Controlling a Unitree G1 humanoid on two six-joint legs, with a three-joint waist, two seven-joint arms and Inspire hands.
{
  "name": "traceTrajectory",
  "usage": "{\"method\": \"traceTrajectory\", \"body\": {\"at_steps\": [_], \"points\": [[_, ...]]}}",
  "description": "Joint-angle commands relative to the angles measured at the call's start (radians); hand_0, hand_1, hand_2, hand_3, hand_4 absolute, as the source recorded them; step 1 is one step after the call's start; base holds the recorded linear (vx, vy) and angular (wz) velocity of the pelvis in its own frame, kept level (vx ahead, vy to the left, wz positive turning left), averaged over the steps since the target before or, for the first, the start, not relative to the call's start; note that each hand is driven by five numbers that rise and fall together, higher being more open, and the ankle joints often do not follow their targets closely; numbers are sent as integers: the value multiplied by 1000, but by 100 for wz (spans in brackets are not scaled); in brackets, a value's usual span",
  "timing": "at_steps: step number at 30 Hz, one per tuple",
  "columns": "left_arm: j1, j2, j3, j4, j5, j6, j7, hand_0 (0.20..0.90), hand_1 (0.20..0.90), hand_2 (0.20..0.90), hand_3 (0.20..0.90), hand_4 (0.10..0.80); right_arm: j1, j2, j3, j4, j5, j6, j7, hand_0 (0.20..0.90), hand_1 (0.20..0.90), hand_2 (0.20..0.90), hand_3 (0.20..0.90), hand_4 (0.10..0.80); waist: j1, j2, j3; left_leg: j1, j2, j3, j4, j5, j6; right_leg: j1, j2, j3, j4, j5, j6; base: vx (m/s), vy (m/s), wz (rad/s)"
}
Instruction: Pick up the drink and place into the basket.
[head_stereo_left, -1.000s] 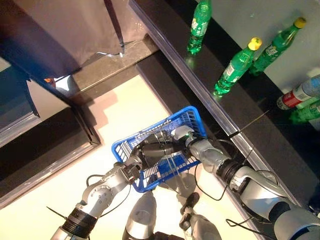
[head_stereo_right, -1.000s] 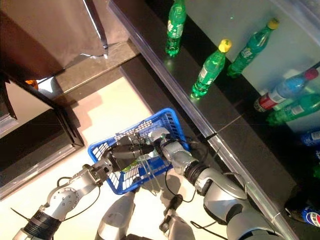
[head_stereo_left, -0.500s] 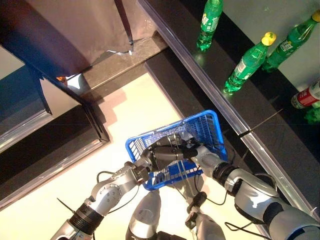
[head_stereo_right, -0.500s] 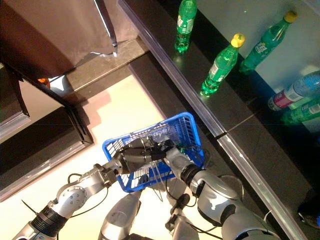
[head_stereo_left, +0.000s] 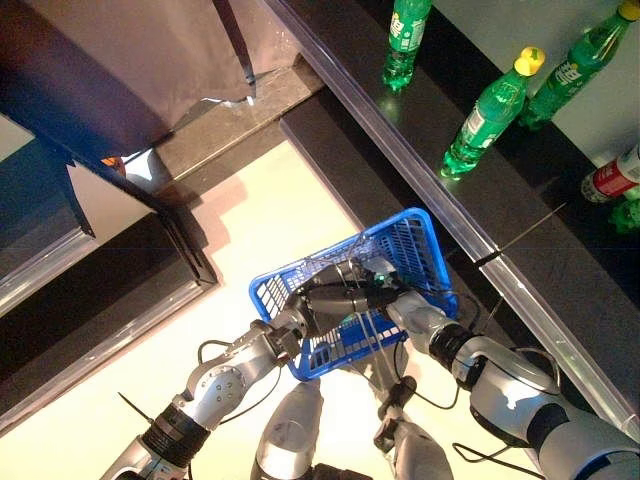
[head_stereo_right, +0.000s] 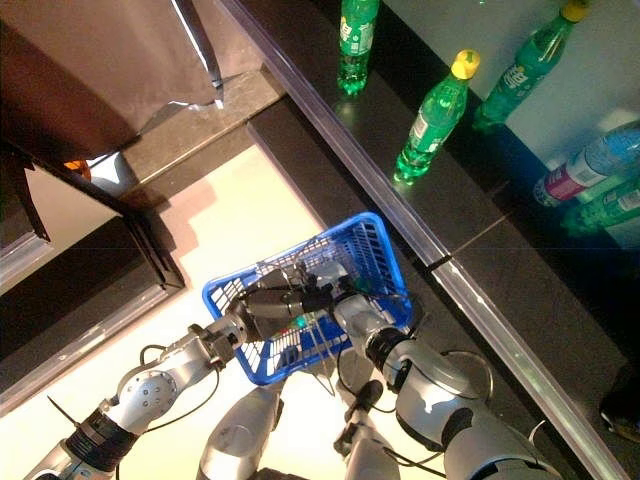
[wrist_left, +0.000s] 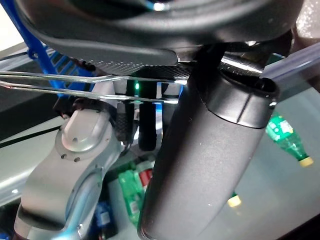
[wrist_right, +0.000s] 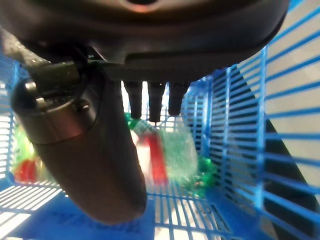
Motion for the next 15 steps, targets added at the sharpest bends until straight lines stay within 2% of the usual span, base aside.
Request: {"method": "traceTrajectory", "body": {"at_steps": [1, 9, 15], "points": [[-183, -215, -18, -351, -149, -178, -210, 300, 300, 300, 200, 100, -122, 45, 29, 51, 34, 5, -63, 900, 900, 900, 900, 800, 12, 26, -178, -27, -61, 8, 11, -16, 45, -9, 6, 55, 88, -64, -21, 0, 0, 0], [-159, -226, 20, -340, -151, -170, -150, 300, 300, 300, 200, 100, -112, 41, 2, 41, 88, 2, -89, 900, 900, 900, 900, 800, 11, 11, -224, 13, -45, 10, -22, -14, 36, 20, 13, 50, 72, -66, -18, 0, 0, 0], [-105, -218, 81, -334, -102, -168, -91, 300, 300, 300, 200, 100, -86, 10, -50, 6, 198, -10, -163, 900, 900, 900, 900, 800, 11, -5, -269, 49, -28, 9, -48, -10, 25, 49, 22, 45, 59, -67, -14, 7, -11, -1]]}}
